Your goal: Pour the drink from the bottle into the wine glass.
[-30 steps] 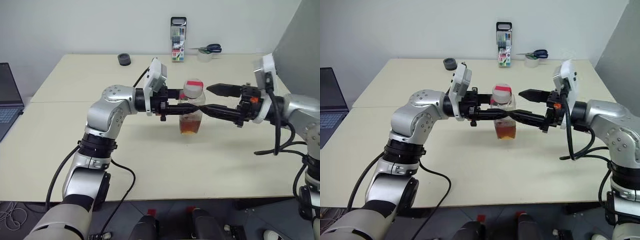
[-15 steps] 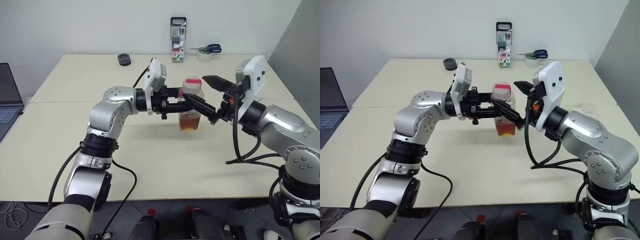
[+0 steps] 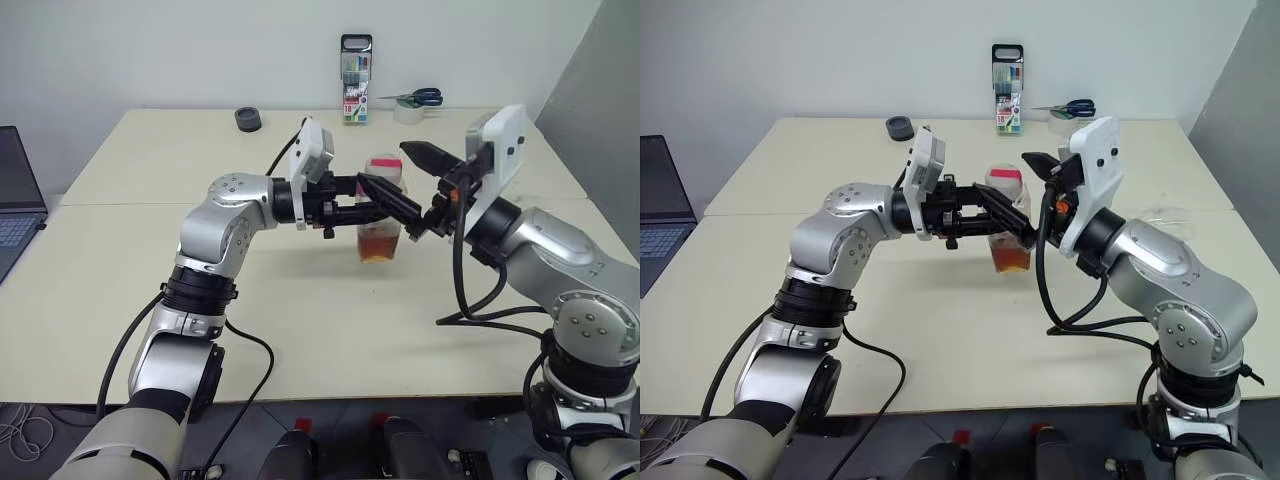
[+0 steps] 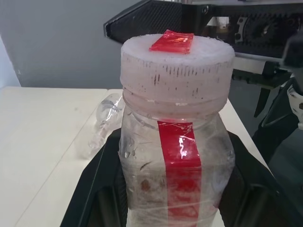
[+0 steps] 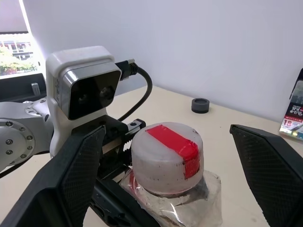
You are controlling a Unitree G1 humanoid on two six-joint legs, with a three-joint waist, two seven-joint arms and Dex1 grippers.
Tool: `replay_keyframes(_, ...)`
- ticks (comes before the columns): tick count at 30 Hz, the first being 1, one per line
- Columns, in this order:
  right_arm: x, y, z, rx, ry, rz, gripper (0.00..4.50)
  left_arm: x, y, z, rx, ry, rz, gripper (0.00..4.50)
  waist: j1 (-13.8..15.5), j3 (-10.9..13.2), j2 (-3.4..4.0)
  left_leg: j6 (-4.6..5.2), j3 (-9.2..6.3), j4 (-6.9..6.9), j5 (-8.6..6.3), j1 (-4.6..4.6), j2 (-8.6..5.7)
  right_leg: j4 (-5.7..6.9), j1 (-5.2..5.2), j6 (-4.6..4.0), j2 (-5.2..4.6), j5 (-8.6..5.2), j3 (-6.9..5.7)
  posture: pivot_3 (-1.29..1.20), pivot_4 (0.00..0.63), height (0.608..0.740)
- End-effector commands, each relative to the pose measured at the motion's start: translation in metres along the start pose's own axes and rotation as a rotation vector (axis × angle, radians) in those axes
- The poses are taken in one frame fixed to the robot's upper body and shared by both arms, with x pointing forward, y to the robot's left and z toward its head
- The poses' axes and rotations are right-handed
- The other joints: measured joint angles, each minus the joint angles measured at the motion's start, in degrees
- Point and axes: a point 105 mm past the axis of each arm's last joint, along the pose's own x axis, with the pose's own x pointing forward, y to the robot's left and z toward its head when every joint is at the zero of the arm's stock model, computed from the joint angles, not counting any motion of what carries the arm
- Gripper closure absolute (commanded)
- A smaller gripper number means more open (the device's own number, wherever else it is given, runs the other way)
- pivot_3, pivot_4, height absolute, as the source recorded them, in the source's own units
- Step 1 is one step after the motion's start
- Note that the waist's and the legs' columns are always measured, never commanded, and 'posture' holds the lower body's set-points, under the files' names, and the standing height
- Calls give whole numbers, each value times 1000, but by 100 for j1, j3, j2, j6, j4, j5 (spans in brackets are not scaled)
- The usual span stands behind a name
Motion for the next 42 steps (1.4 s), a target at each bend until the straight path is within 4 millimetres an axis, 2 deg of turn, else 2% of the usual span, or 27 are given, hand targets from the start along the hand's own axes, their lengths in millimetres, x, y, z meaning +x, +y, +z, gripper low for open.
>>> replay_keyframes(1,-2,3,10,-22,-49,13,653,-2,2,16,60,-33,10,2532,0,0,0,0,0,0,0,0,0,0,0,0,0,0,1,0,150,740)
replay_keyframes(7,-3,5,3,-41,-14,25,2710,-3,2,16,63,-31,8,2532,0,0,0,0,1,0,0,0,0,0,0,0,1,0,1,0,150,740)
replay_keyframes(8,-3,6,1,-44,-8,30,2733,-3,2,16,64,-31,8,2532,-1,0,0,0,0,0,0,0,0,0,0,0,1,0,0,0,150,740)
replay_keyframes(21,-3,3,-4,-59,13,32,2733,-2,3,17,68,-29,2,2532,-1,0,0,0,0,0,0,0,0,0,0,0,1,0,0,0,150,740)
replay_keyframes(26,-11,2,12,-15,-11,216,2733,1,-3,21,73,-41,-34,2532,0,0,0,1,0,1,0,0,-2,-2,2,0,3,0,-1,0,150,740)
replay_keyframes(30,-17,-5,17,-28,67,396,2733,6,-11,27,80,-49,-89,2532,-2,1,1,3,1,0,-1,0,-2,-3,5,0,14,0,-3,0,150,740)
replay_keyframes(38,-10,-20,11,-24,115,473,2733,9,-13,32,86,-60,-100,2532,-15,1,1,4,4,0,-2,4,6,-1,5,0,26,0,1,0,150,740)
replay_keyframes(42,-17,-21,15,4,125,474,1379,8,-12,31,86,-54,-94,2532,-2,1,1,2,2,1,-1,1,3,-3,5,0,5,0,-1,0,150,740)
